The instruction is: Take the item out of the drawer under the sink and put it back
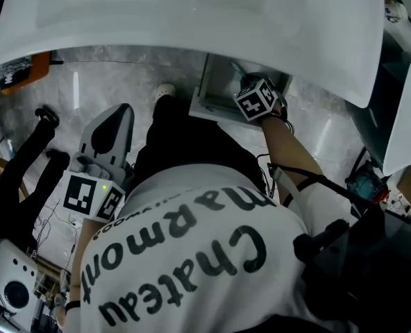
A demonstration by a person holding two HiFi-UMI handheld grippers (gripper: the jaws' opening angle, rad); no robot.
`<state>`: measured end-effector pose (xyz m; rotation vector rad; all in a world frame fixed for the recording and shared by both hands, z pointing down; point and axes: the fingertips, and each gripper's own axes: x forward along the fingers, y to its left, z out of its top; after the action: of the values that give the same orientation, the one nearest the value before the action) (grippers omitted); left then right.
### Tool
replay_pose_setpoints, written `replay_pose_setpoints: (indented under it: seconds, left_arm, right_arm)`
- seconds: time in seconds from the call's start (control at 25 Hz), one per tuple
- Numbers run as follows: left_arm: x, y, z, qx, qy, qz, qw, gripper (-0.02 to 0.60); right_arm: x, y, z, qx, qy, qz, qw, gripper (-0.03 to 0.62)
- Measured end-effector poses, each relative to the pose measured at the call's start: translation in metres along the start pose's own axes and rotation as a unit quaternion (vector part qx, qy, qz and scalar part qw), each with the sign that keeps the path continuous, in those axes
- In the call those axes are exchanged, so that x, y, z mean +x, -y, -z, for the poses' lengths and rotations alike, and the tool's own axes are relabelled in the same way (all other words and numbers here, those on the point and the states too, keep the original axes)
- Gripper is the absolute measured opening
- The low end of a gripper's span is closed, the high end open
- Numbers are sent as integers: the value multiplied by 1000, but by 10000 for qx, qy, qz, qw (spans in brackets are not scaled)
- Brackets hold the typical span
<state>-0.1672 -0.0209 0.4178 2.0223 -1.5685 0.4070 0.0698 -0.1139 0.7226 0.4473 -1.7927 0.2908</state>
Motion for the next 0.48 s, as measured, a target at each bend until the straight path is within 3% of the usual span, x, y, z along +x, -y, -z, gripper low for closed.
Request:
replay_pose_setpoints:
  seconds: [0.32,0.48]
  left_arm:
    - [3,-14,-8,-168,146,366,9991,8]
    - [11,-24,-17,-151,240,733,9969,8]
  right_arm:
    - [-38,-2,-13,185,453,158,9987,55]
    - [-64,-6,-22,658,855,202,9940,54]
